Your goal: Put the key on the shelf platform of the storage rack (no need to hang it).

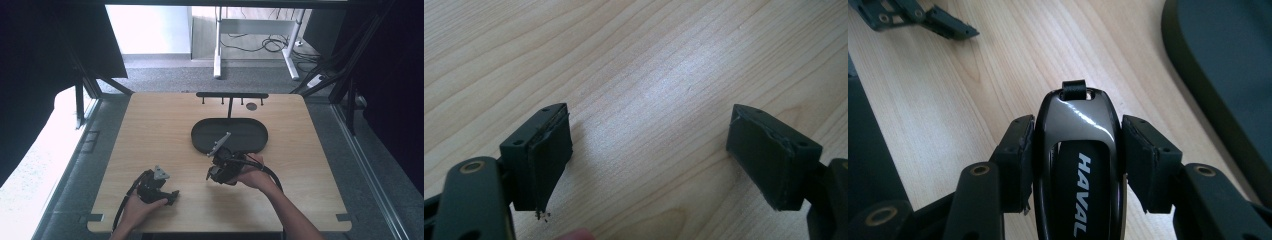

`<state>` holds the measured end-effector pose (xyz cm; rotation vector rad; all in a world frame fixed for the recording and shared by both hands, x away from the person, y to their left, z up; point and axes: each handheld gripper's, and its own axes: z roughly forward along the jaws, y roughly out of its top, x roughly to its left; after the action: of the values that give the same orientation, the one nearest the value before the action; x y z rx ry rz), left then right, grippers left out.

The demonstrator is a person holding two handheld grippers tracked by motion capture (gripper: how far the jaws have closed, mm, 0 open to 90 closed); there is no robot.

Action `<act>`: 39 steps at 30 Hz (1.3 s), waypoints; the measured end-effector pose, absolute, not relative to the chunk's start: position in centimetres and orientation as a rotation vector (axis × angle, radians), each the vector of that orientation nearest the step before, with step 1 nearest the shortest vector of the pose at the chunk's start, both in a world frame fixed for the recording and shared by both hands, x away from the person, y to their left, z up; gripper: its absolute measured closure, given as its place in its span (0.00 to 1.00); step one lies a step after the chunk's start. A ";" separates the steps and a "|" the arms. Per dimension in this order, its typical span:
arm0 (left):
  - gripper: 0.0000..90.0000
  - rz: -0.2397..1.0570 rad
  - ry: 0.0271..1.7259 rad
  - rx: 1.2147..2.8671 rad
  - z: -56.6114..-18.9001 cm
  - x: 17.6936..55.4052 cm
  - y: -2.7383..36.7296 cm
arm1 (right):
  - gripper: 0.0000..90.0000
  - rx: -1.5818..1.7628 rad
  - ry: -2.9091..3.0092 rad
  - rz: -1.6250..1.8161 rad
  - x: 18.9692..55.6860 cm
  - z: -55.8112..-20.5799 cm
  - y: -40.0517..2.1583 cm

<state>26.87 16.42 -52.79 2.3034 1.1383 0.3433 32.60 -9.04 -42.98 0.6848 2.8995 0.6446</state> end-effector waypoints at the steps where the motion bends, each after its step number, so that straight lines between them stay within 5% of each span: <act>1: 0.21 0.342 1.138 2.304 -52.8 26.9 16.4 | 0.55 0.685 2.895 0.650 32.6 -42.7 -9.0; 39: 0.20 0.335 1.144 2.305 -52.8 26.9 16.5 | 0.55 0.720 2.805 0.717 37.5 -38.5 -9.1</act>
<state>26.91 16.47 -52.85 2.3048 1.1437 0.3347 37.49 -9.13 -38.52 0.7196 2.8047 0.7171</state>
